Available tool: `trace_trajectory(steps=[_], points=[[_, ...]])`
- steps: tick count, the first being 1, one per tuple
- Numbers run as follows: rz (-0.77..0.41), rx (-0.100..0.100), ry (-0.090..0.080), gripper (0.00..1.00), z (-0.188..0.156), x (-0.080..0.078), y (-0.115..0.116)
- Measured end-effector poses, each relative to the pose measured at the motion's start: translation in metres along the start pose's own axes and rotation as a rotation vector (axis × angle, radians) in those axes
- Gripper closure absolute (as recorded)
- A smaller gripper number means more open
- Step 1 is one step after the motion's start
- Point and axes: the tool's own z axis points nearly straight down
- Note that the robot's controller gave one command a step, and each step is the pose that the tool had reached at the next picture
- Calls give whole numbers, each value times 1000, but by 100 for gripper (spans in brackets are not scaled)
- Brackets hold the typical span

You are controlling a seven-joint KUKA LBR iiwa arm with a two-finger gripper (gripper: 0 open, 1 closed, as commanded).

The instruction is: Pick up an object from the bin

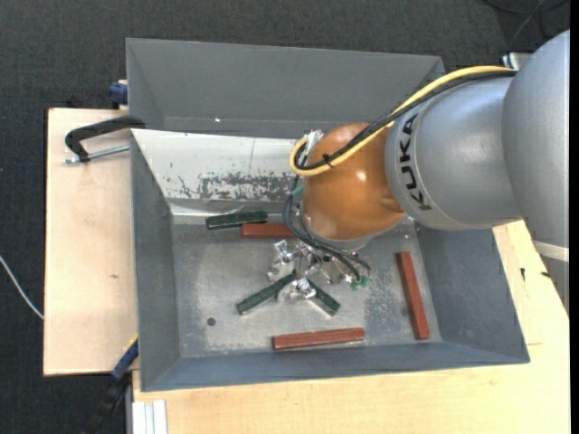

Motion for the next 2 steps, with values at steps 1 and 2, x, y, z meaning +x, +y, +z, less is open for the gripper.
trace_trajectory(steps=[1,2], points=[[0,-1,3,100,-21,1,1],[0,2,-7,100,-40,-2,0]])
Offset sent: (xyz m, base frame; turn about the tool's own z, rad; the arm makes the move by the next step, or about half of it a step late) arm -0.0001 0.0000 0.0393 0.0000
